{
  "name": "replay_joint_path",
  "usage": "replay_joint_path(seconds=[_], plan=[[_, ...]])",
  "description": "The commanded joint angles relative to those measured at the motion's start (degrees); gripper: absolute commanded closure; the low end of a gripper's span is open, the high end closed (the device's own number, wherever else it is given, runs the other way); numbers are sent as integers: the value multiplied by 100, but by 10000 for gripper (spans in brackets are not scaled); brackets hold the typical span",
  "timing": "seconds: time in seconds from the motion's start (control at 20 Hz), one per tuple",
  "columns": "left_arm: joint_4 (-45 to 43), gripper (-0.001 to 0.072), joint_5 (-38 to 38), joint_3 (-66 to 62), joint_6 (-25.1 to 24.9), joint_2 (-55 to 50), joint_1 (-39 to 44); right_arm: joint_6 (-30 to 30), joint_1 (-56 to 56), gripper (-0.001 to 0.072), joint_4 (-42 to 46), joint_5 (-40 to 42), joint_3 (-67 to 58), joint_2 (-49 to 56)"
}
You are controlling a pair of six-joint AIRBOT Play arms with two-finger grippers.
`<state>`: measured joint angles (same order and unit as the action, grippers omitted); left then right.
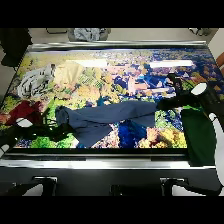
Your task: Fold the shirts.
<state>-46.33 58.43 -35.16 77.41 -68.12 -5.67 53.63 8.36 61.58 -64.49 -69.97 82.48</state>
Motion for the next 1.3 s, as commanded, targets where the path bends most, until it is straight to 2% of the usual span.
replay_joint_path(seconds=[0.0, 0.1, 0.15, 0.2, 0.25, 0.3, 0.35, 0.5, 0.7, 0.9, 1.0, 1.1, 1.25], plan=[[245, 9, -1075, 291, 68, -68, 621, 37, 2, 666, 44, -186, 0, -7], [245, 30, -1445, 291, 280, -98, 713, 37, 2, 666, 42, -243, 0, -9], [243, 177, -1585, 291, 326, -116, 719, 37, 2, 666, 44, -295, 0, -11], [243, 281, -1700, 291, 343, -122, 719, 35, 2, 666, 44, -343, 0, -11], [243, 329, -1786, 291, 413, -127, 717, 35, 2, 666, 44, -407, 0, -11], [243, 538, -1797, 278, 424, -125, 717, 35, 2, 666, 44, -470, 0, -11], [240, 673, -1700, 216, 323, -103, 717, 31, 2, 666, 46, -544, -2, -26], [236, 675, -1270, -487, -433, 466, 669, -358, 2, 666, 127, -494, -101, -400], [173, 675, -1268, -2693, -433, 1932, -22, -374, 2, 666, 949, -374, -1241, -1506], [175, 675, -1272, -5383, 76, 2608, -1344, -323, 2, 667, 1176, 63, -2623, -2916], [177, 675, -1128, -6251, 326, 2739, -1738, 44, 2, 667, 1486, 170, -2857, -3541], [181, 675, -1084, -6701, 586, 2798, -1792, 625, 2, 667, 1939, -109, -2859, -4048], [181, 675, -1228, -7031, 621, 2806, -1792, 728, 2, 667, 2063, -870, -2859, -4406]])
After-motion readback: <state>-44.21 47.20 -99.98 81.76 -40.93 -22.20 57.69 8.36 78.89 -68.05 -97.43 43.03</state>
